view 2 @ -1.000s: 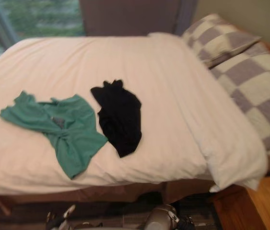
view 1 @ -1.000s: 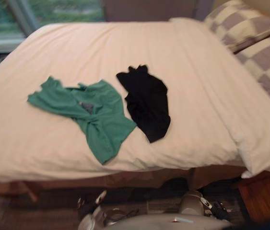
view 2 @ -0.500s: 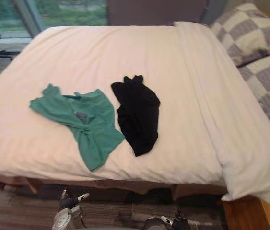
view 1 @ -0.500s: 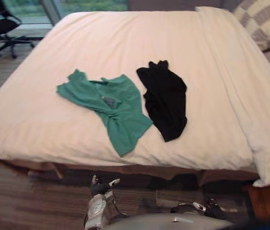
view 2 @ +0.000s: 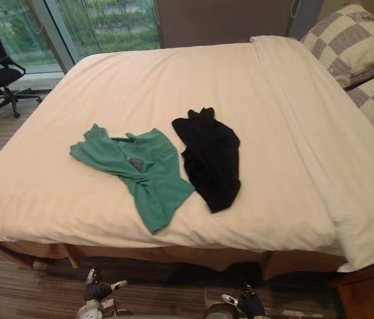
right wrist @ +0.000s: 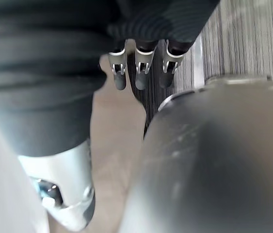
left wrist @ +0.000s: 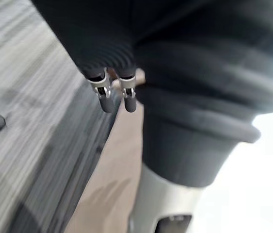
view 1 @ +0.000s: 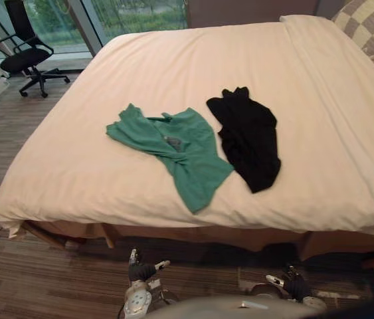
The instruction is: Tidy the bed and pick cloth on bed and put in laundry
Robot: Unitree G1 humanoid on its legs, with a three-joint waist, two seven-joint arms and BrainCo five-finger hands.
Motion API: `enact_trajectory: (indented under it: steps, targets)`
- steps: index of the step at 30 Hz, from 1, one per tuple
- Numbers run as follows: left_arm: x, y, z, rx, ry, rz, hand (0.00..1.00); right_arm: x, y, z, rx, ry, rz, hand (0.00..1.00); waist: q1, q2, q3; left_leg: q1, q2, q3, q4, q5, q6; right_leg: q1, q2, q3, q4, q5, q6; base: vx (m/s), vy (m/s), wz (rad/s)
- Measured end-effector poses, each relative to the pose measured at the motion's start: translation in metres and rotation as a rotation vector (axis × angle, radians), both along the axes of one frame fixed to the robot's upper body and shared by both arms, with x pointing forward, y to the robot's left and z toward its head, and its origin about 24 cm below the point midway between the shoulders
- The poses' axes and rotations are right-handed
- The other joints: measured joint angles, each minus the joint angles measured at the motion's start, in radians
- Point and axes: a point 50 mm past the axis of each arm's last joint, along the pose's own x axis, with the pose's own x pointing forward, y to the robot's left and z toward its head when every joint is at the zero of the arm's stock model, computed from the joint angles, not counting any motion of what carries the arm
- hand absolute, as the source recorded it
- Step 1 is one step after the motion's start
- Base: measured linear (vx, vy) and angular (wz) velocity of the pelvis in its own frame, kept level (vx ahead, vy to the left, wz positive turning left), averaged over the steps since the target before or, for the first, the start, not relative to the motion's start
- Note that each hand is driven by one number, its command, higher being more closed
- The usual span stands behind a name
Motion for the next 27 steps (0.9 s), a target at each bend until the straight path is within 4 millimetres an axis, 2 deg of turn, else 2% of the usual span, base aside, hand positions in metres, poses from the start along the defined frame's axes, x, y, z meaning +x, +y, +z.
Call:
enact_trajectory:
  steps: [1, 2, 3, 4, 5, 6, 7, 8, 9, 10, 11, 12, 13, 14, 15, 16, 17, 18, 19, 20, 21, 22, 23, 24, 26, 27]
  targets:
    - [0.000, 0.004, 0.001, 0.012, -0.004, 0.003, 0.00, 0.000, 0.004, -0.001, 0.009, -0.003, -0.001, 0.00, 0.000, -0.013, -0.006, -0.010, -0.014, 0.002, 0.017, -0.016, -0.004, -0.001, -0.006, 0.009, -0.004, 0.005, -0.005, 0.05, 0.432, -0.04]
    - [0.002, 0.011, 0.003, 0.032, -0.013, 0.007, 0.00, -0.001, 0.013, -0.002, 0.029, -0.008, -0.010, 0.00, 0.000, -0.033, -0.013, -0.029, -0.034, 0.003, 0.065, -0.057, -0.024, 0.002, -0.023, 0.026, -0.033, 0.018, -0.016, 0.04, 0.328, -0.05]
    - [0.003, 0.016, 0.004, 0.045, -0.016, 0.005, 0.00, -0.003, 0.018, -0.003, 0.032, -0.014, -0.006, 0.00, 0.007, -0.051, -0.023, -0.061, -0.049, -0.003, 0.130, -0.105, -0.028, 0.004, -0.045, 0.028, -0.065, 0.038, -0.014, 0.04, 0.307, -0.07]
    - [0.003, 0.017, 0.004, 0.046, -0.016, 0.003, 0.00, -0.003, 0.018, -0.002, 0.030, -0.016, -0.004, 0.00, 0.006, -0.053, -0.023, -0.067, -0.052, -0.008, 0.146, -0.115, -0.029, 0.005, -0.046, 0.028, -0.070, 0.043, -0.017, 0.05, 0.293, -0.12]
    - [0.001, 0.017, 0.003, 0.045, -0.004, -0.005, 0.00, -0.005, 0.019, -0.003, 0.027, -0.018, 0.000, 0.00, 0.002, -0.059, -0.020, -0.078, -0.045, -0.009, 0.187, -0.154, -0.025, 0.000, -0.049, 0.027, -0.065, 0.072, -0.039, 0.08, 0.225, -0.12]
    - [-0.001, 0.015, 0.000, 0.040, 0.015, -0.016, 0.00, -0.005, 0.018, -0.003, 0.028, -0.020, 0.000, 0.00, 0.000, -0.058, -0.020, -0.073, -0.042, -0.002, 0.184, -0.159, -0.025, -0.007, -0.045, 0.016, -0.044, 0.091, -0.068, 0.11, 0.218, -0.19]
    - [-0.003, 0.014, -0.002, 0.037, 0.032, -0.023, 0.00, -0.001, 0.018, -0.003, 0.028, -0.035, 0.014, 0.00, -0.002, -0.054, -0.021, -0.049, -0.036, 0.008, 0.158, -0.154, -0.031, -0.021, -0.037, -0.021, -0.010, 0.120, -0.113, 0.14, 0.152, -0.26]
    - [-0.004, 0.014, -0.002, 0.039, 0.038, -0.032, 0.00, -0.001, 0.017, -0.003, 0.024, -0.039, 0.030, 0.00, -0.008, -0.047, -0.022, -0.012, -0.026, 0.016, 0.111, -0.135, -0.036, -0.028, -0.010, -0.056, 0.010, 0.128, -0.135, 0.14, 0.083, -0.22]
    - [-0.004, 0.015, -0.003, 0.042, 0.047, -0.047, 0.00, 0.001, 0.016, -0.002, 0.013, -0.051, 0.054, 0.00, -0.012, -0.043, -0.023, 0.007, -0.017, 0.018, 0.074, -0.117, -0.039, -0.030, 0.026, -0.072, 0.023, 0.107, -0.117, 0.19, 0.003, -0.11]
    - [-0.001, 0.014, -0.004, 0.047, 0.059, -0.087, 0.00, 0.006, 0.017, -0.001, 0.009, -0.069, 0.089, 0.00, -0.022, -0.034, -0.024, 0.030, -0.005, 0.017, 0.016, -0.079, -0.043, -0.039, 0.092, -0.090, 0.027, 0.073, -0.113, 0.22, -0.061, 0.06]
    - [0.005, 0.010, -0.006, 0.040, 0.085, -0.155, 0.00, 0.010, 0.013, 0.001, 0.002, -0.083, 0.134, 0.00, -0.028, -0.009, -0.026, 0.033, 0.021, 0.013, -0.042, -0.037, -0.042, -0.041, 0.174, -0.094, -0.031, 0.072, -0.119, 0.26, -0.112, 0.07]
    - [0.008, 0.009, -0.007, 0.038, 0.089, -0.199, 0.00, 0.009, 0.012, 0.001, 0.004, -0.081, 0.141, 0.00, -0.030, -0.010, -0.030, 0.025, 0.025, 0.009, -0.053, -0.021, -0.028, -0.022, 0.195, -0.093, -0.075, 0.091, -0.111, 0.21, -0.110, -0.03]
    - [0.008, 0.011, -0.007, 0.037, 0.100, -0.219, 0.00, 0.012, 0.012, 0.001, 0.010, -0.084, 0.141, 0.00, -0.030, -0.016, -0.031, 0.023, 0.024, 0.002, -0.063, 0.001, -0.016, -0.019, 0.201, -0.089, -0.098, 0.097, -0.102, 0.14, -0.112, -0.05]
    - [0.012, 0.005, -0.008, 0.014, 0.097, -0.264, 0.00, 0.011, 0.012, 0.001, 0.018, -0.088, 0.124, 0.00, -0.031, -0.013, -0.028, 0.022, 0.020, -0.007, -0.065, 0.041, -0.010, -0.006, 0.202, -0.090, -0.119, 0.103, -0.110, 0.14, -0.121, -0.06]
    - [0.013, -0.002, -0.008, -0.010, 0.093, -0.292, 0.00, 0.012, 0.011, 0.001, 0.022, -0.092, 0.111, 0.00, -0.035, -0.011, -0.023, 0.023, 0.021, -0.016, -0.031, 0.067, -0.017, 0.018, 0.198, -0.088, -0.133, 0.112, -0.116, 0.16, -0.123, -0.10]
    - [0.011, -0.008, -0.010, -0.036, 0.094, -0.315, 0.00, 0.015, 0.013, 0.002, 0.027, -0.102, 0.116, 0.00, -0.032, -0.030, -0.010, 0.030, -0.010, -0.037, -0.049, 0.022, -0.051, 0.044, 0.179, -0.075, -0.138, 0.115, -0.119, 0.15, -0.056, -0.13]
    - [0.009, -0.018, -0.011, -0.069, 0.098, -0.354, 0.00, 0.013, 0.011, 0.001, 0.032, -0.098, 0.107, 0.00, -0.033, -0.018, -0.015, 0.066, -0.081, -0.064, -0.193, 0.016, -0.040, 0.070, 0.171, -0.067, -0.150, 0.118, -0.113, 0.11, 0.046, -0.26]
    - [0.006, -0.024, -0.012, -0.104, 0.097, -0.380, 0.00, 0.010, 0.002, 0.001, 0.024, -0.082, 0.114, 0.00, -0.037, 0.014, -0.017, 0.094, -0.109, -0.018, -0.272, 0.091, 0.020, 0.079, 0.195, -0.065, -0.147, 0.121, -0.107, 0.07, 0.097, -0.21]
    - [0.004, -0.021, -0.013, -0.104, 0.105, -0.382, 0.00, 0.009, 0.005, 0.000, 0.036, -0.072, 0.108, 0.00, -0.034, 0.007, -0.022, 0.114, -0.108, -0.019, -0.280, 0.106, 0.010, 0.087, 0.195, -0.059, -0.149, 0.122, -0.105, 0.11, 0.045, -0.40]
    - [0.002, -0.019, -0.013, -0.115, 0.106, -0.374, 0.00, 0.010, 0.006, -0.001, 0.049, -0.071, 0.099, 0.00, -0.025, 0.009, -0.032, 0.113, -0.102, -0.004, -0.261, 0.107, 0.009, 0.088, 0.200, -0.055, -0.162, 0.139, -0.103, 0.11, -0.011, -0.50]
    - [0.000, -0.010, -0.013, -0.109, 0.106, -0.353, 0.00, 0.013, 0.011, -0.001, 0.068, -0.070, 0.088, 0.00, -0.019, -0.019, -0.030, 0.112, -0.096, 0.019, -0.241, 0.106, 0.008, 0.094, 0.205, -0.042, -0.191, 0.153, -0.105, 0.10, -0.041, -0.52]
    - [0.000, -0.006, -0.012, -0.107, 0.105, -0.341, 0.00, 0.014, 0.015, -0.002, 0.079, -0.068, 0.086, 0.00, -0.015, -0.017, -0.023, 0.108, -0.094, 0.022, -0.226, 0.101, 0.002, 0.097, 0.205, -0.036, -0.202, 0.154, -0.105, 0.05, -0.053, -0.42]
    - [0.000, -0.002, -0.012, -0.107, 0.103, -0.320, 0.00, 0.016, 0.019, -0.002, 0.092, -0.068, 0.086, 0.00, -0.021, -0.031, -0.016, 0.090, -0.084, 0.024, -0.177, 0.076, -0.003, 0.102, 0.205, -0.035, -0.217, 0.154, -0.105, 0.02, -0.074, -0.35]
    - [0.003, -0.001, -0.011, -0.123, 0.087, -0.273, 0.00, 0.015, 0.018, -0.003, 0.093, -0.060, 0.081, 0.00, -0.019, -0.028, -0.011, 0.053, -0.064, 0.030, -0.075, 0.030, 0.002, 0.106, 0.204, -0.034, -0.232, 0.154, -0.105, 0.01, -0.069, -0.33]
    - [0.004, 0.002, -0.011, -0.148, 0.077, -0.207, 0.00, 0.015, 0.014, -0.003, 0.089, -0.057, 0.049, 0.00, -0.019, -0.016, 0.004, 0.008, -0.052, 0.021, 0.047, 0.012, 0.011, 0.127, 0.192, -0.033, -0.252, 0.157, -0.101, -0.01, -0.055, -0.22]
    - [0.009, 0.002, -0.010, -0.154, 0.065, -0.180, 0.00, 0.016, 0.010, -0.002, 0.075, -0.057, 0.018, 0.00, -0.021, -0.012, 0.027, -0.029, -0.052, -0.016, 0.144, 0.016, 0.017, 0.145, 0.173, -0.033, -0.260, 0.158, -0.101, -0.04, -0.049, -0.12]
